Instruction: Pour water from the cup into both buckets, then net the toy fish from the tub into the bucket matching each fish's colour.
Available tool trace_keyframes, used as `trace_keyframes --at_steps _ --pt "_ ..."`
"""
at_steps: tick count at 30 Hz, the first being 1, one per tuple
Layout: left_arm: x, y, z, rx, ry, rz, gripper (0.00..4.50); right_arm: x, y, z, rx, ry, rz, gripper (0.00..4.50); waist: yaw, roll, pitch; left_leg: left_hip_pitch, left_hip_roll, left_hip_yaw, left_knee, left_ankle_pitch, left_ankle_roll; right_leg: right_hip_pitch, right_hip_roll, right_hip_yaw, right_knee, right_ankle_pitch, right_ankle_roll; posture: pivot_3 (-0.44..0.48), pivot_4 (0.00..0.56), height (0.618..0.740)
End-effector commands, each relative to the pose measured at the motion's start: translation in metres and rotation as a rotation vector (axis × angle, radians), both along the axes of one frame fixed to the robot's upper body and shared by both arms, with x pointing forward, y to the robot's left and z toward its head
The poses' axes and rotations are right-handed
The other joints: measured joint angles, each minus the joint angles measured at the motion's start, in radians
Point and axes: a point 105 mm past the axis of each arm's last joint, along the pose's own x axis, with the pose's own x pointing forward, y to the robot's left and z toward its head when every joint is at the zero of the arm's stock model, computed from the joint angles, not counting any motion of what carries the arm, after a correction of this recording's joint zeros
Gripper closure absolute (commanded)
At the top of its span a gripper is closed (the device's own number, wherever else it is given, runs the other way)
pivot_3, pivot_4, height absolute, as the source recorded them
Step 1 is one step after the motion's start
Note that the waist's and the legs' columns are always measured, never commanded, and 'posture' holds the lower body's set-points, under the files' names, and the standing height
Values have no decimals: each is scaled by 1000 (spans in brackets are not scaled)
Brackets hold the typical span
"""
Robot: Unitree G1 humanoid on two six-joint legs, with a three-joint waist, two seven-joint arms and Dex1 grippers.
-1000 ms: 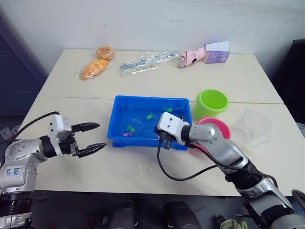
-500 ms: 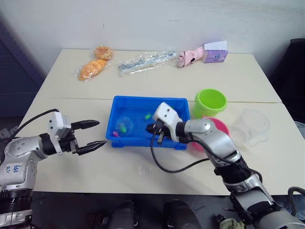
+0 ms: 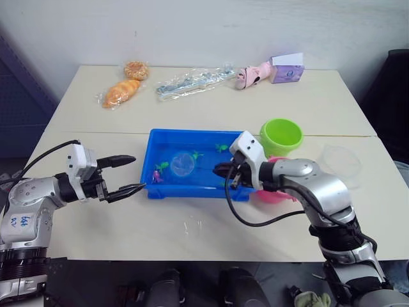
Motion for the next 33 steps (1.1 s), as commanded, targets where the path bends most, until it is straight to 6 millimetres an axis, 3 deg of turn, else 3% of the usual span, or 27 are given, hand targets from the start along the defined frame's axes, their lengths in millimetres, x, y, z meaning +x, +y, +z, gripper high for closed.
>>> trace_keyframes --at_steps 1,13,22,33 --pt "0 19 3 35 -24 61 39 2 16 7 -38 -113 48 4500 0 0 0 0 0 0 0 0 0 0 0 0 0 0 0 0 150 740" --pt "1 23 2 42 -24 72 39 16 39 -4 -187 -204 80 4500 1 0 0 0 0 0 0 0 0 0 0 0 0 0 0 0 150 740" --pt "0 21 3 35 -27 74 39 25 45 -7 -275 -246 72 4500 0 0 0 0 0 0 0 0 0 0 0 0 1 0 0 0 150 740" --pt "1 21 3 31 -25 75 39 16 69 -4 -124 -160 117 4500 -1 0 0 0 0 0 0 0 0 0 0 0 2 0 0 0 150 740"
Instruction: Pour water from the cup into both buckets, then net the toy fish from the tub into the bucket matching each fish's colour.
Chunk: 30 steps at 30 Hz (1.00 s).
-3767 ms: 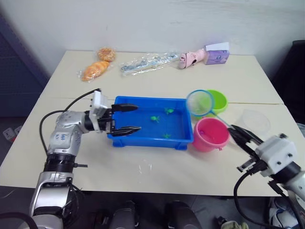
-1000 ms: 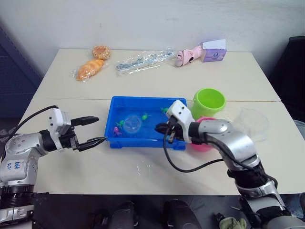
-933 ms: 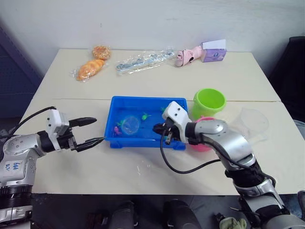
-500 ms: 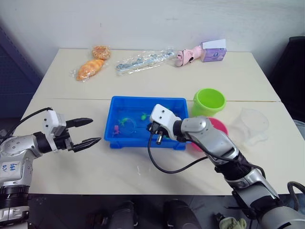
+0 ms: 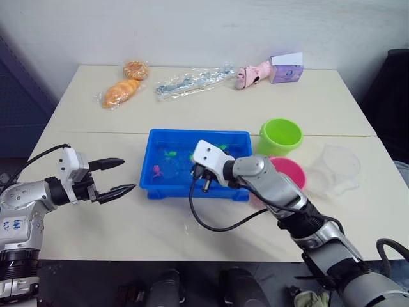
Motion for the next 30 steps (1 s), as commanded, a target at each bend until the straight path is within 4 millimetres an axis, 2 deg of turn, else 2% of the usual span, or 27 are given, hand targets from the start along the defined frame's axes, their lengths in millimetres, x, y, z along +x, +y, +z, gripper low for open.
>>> trace_keyframes --at_steps 1,6,10,17,23,27,30 --pt "-1 -1 11 1 -42 -8 39 -4 6 13 78 8 29 4500 0 0 0 0 0 0 0 0 0 0 0 0 0 0 0 0 150 740" --pt "0 -3 12 -2 -48 -12 39 -12 0 23 188 63 33 4500 0 0 0 0 0 0 -1 0 0 0 0 0 0 0 0 0 150 740" --pt "0 -8 15 -8 -54 -27 39 -19 -16 31 250 74 18 4500 0 0 0 0 0 0 -1 0 0 0 0 0 0 0 0 0 150 740" --pt "6 -25 30 -16 -90 -101 39 -28 -56 42 354 86 -22 4500 6 0 0 0 0 0 -1 0 0 1 0 0 -1 0 0 0 150 740" --pt "10 -50 44 -25 -106 -209 39 -46 -87 57 429 106 -33 4500 11 0 0 0 0 0 -1 -1 0 1 0 -1 -2 0 0 0 150 740" --pt "13 -64 48 -31 -110 -270 39 -49 -114 56 423 120 -136 4500 13 0 0 0 0 0 0 -1 0 1 0 0 -2 0 0 0 150 740" --pt "17 -66 46 -28 -103 -281 39 -51 -127 52 360 106 -189 4500 17 0 0 0 0 0 0 0 0 1 1 0 -2 0 0 0 150 740"
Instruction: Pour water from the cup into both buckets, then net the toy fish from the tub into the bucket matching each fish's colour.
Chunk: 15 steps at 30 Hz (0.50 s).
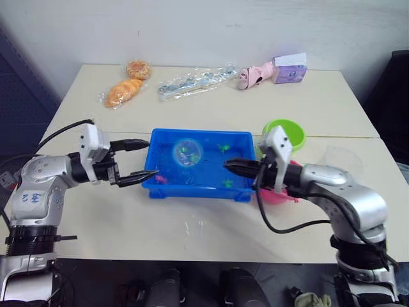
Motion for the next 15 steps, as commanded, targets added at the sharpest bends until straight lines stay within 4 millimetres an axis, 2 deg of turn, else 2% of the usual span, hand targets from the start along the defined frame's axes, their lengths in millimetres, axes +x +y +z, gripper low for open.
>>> trace_keyframes --at_steps 1,7,10,15 --pt "1 0 2 6 -10 -19 39 -5 -8 8 -56 -53 -21 4500 -1 0 0 0 0 0 0 0 0 0 0 0 0 0 0 0 150 740" --pt "5 21 -10 35 17 38 39 5 5 -1 -147 -91 13 4500 -3 0 0 0 1 1 0 0 0 -1 1 1 0 0 0 0 150 740" --pt "2 36 -17 50 36 80 39 14 18 -8 -197 -104 37 4500 -2 0 0 0 1 1 1 0 0 0 1 1 0 0 0 0 150 740" --pt "-6 49 -25 78 53 116 39 31 44 -16 -262 -113 56 4500 -6 0 0 0 1 1 1 0 0 -1 1 1 0 0 0 0 150 740"
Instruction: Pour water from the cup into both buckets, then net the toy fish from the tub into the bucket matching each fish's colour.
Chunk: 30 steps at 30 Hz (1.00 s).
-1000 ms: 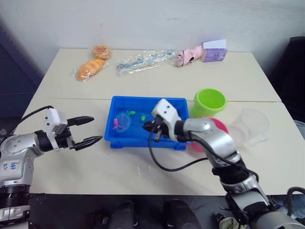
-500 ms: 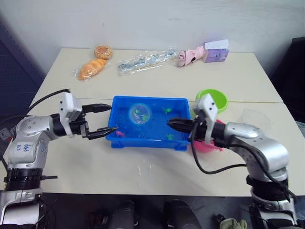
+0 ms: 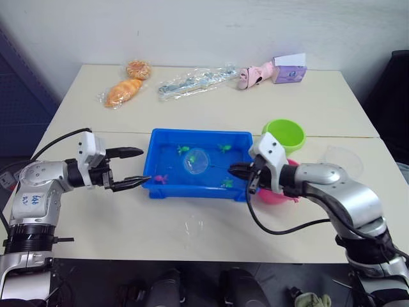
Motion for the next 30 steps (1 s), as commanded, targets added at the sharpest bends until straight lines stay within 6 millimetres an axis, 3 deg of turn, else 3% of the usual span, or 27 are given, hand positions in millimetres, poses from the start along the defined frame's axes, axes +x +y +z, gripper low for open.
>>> trace_keyframes --at_steps 1,7,14,21,25,30 --pt "-5 10 6 25 -36 23 39 10 17 3 -40 -47 12 4500 -1 0 0 0 0 0 0 0 0 0 0 0 0 0 0 0 150 740" --pt "-9 12 4 28 -37 32 39 20 39 -7 -140 -98 46 4500 1 0 0 0 0 0 1 0 1 0 -1 0 0 0 0 0 150 740" --pt "-12 12 1 26 -44 49 39 13 66 -20 -149 -56 147 4500 -7 0 0 0 0 0 1 0 0 0 -1 -1 1 0 0 0 150 740" --pt "-15 13 -1 36 -38 54 39 3 85 -19 -46 35 196 4500 -10 0 0 0 0 0 0 0 0 0 -1 -1 1 0 0 0 150 740" --pt "-15 13 -2 36 -34 55 39 2 87 -12 76 115 180 4500 -11 0 0 0 0 0 0 0 0 0 -1 -1 2 0 0 0 150 740" --pt "-15 12 -3 32 -30 53 39 -2 71 -1 173 188 171 4500 -10 0 0 0 0 0 0 0 0 0 -1 -1 1 0 0 0 150 740"
